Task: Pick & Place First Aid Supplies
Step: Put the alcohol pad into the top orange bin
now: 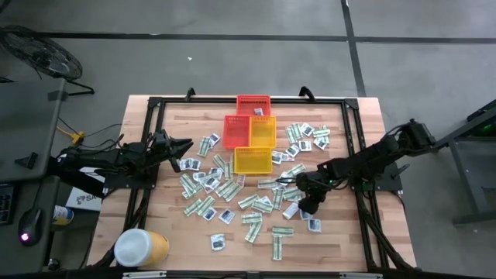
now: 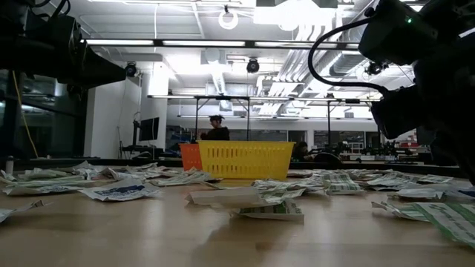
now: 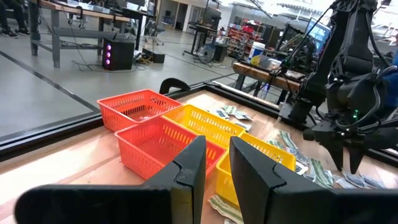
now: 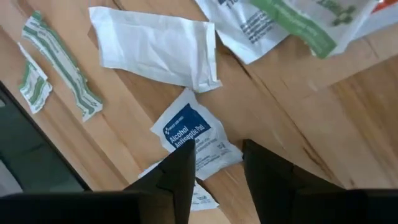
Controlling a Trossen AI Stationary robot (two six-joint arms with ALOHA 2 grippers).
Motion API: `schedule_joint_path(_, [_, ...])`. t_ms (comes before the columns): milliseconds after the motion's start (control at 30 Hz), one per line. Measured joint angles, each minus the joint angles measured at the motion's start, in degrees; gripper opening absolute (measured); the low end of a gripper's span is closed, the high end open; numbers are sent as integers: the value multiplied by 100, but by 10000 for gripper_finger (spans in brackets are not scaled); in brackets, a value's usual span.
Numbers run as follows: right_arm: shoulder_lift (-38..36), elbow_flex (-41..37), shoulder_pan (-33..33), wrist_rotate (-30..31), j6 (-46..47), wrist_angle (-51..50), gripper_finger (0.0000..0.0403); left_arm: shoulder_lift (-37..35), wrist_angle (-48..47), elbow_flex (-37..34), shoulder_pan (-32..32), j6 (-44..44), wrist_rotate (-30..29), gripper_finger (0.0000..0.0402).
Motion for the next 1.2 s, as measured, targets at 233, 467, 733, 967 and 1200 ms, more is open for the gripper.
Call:
schedule_joint_path(233, [4, -4, 25, 80, 251, -29, 39, -1, 0, -1, 2, -1, 2, 73])
schedule_joint_path(467, [6, 22, 39, 113, 451, -88, 4, -1, -1, -1, 1, 0, 1, 73])
schedule_joint_path(733, [-225, 646, 157, 412, 501, -974, 1, -1, 0, -1, 1, 0, 2, 73])
schedule_joint_path(967, [-271, 1524, 182, 507, 228, -1915, 0, -1, 0, -1, 0, 0, 1, 73])
schedule_joint_path(1200, [-271, 2500, -145, 1061, -487, -2712, 0, -2, 0, 0, 0, 0, 0, 73])
